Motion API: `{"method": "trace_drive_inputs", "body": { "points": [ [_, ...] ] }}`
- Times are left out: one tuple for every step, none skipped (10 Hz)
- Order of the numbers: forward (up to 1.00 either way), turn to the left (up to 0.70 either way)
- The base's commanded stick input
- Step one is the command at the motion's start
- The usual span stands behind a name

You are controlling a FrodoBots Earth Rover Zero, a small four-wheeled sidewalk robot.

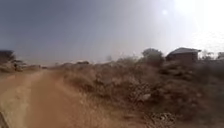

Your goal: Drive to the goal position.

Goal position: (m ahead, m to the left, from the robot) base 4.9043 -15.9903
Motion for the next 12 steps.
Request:
{"method": "trace_drive_inputs", "body": {
  "points": [
    [0.0,-0.31],
    [0.0,-0.18],
    [0.0,0.0],
    [0.0,0.0],
    [0.0,-0.09],
    [0.0,-0.25],
    [0.0,-0.4],
    [0.0,-0.45],
    [0.0,-0.45],
    [0.0,-0.45],
    [0.0,-0.45],
    [0.0,-0.45]
  ]
}}
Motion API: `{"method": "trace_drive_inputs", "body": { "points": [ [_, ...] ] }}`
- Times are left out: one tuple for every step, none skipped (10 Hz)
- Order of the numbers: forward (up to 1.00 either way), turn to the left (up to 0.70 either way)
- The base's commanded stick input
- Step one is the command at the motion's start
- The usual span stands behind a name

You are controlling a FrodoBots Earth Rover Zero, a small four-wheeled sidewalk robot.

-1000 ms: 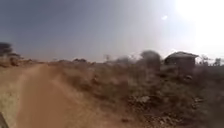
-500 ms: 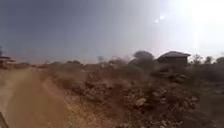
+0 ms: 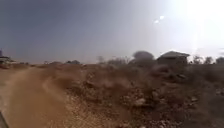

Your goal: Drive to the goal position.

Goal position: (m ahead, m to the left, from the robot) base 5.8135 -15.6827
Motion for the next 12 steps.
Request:
{"method": "trace_drive_inputs", "body": {
  "points": [
    [0.0,-0.45],
    [0.0,-0.45],
    [0.0,-0.45],
    [0.0,-0.45],
    [0.0,-0.45],
    [0.0,-0.45],
    [0.0,-0.45],
    [0.0,-0.45],
    [0.0,-0.45],
    [0.0,-0.45],
    [0.0,-0.45],
    [0.0,-0.45]
  ]
}}
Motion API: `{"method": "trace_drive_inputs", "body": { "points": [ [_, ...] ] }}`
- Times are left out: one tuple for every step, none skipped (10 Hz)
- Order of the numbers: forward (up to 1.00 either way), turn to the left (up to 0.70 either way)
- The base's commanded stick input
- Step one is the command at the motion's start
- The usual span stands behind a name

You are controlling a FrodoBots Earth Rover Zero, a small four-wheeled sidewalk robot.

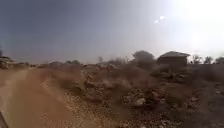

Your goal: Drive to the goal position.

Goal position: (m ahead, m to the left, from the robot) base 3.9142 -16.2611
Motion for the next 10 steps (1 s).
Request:
{"method": "trace_drive_inputs", "body": {
  "points": [
    [0.0,-0.45],
    [0.0,-0.45],
    [0.0,-0.45],
    [0.0,-0.45],
    [0.0,-0.45],
    [0.0,-0.45],
    [0.0,-0.45],
    [0.0,-0.45],
    [0.0,-0.45],
    [0.0,-0.45]
  ]
}}
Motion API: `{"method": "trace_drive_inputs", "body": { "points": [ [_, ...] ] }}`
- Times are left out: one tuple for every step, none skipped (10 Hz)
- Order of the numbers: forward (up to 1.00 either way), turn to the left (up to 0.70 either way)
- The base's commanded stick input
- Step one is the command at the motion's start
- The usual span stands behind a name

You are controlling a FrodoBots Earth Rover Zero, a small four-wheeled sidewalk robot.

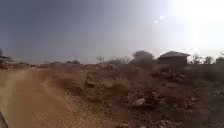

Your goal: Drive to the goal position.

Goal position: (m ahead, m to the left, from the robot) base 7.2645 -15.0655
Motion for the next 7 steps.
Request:
{"method": "trace_drive_inputs", "body": {
  "points": [
    [0.0,-0.45],
    [0.0,-0.45],
    [0.0,-0.45],
    [0.0,-0.45],
    [0.0,-0.45],
    [0.0,-0.45],
    [0.0,-0.45]
  ]
}}
